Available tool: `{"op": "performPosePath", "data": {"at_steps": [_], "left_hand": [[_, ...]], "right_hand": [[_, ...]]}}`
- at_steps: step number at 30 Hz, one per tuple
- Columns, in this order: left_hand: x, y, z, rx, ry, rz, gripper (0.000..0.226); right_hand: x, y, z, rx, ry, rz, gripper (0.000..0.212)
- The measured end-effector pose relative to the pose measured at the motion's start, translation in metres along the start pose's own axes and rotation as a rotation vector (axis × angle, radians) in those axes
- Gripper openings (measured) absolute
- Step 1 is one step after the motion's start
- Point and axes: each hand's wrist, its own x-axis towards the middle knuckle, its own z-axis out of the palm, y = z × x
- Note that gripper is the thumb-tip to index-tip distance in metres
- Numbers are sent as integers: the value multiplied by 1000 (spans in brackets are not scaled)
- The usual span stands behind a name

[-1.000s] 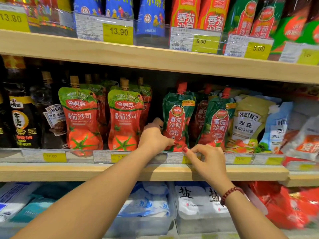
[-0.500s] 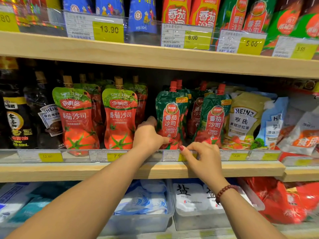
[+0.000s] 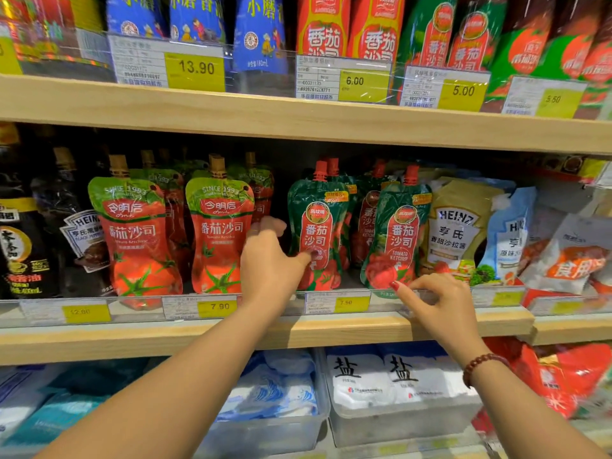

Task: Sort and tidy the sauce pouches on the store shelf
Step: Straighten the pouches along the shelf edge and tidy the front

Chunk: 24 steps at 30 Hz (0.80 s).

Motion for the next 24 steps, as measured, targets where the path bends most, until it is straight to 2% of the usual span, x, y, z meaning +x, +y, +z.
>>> {"op": "performPosePath", "data": {"at_steps": [2, 5, 7, 10, 13, 16, 21, 24], "left_hand": [[-11, 16, -1, -158, 85, 103, 35], [-26, 45, 15, -309, -110, 182, 37], [-30, 61, 34, -287, -248, 157, 50], [-25, 77, 58, -160, -342, 97, 69], [-22, 84, 75, -93, -399, 59, 69], [-20, 84, 84, -54, -396, 77, 62], [-18, 78, 92, -125, -383, 71, 58], [-18, 77, 92, -130, -358, 90, 54]], "right_hand": [[-1, 3, 2, 0, 36, 13, 40], [-4, 3, 7, -12, 71, -6, 38], [-5, 4, 8, -15, 93, -17, 34], [-6, 5, 9, -19, 122, -8, 31], [-6, 6, 11, -33, 143, -28, 27], [-4, 7, 12, -50, 152, -51, 28], [-6, 10, 14, -61, 156, -49, 35], [-6, 8, 13, -64, 144, -43, 30]]}}
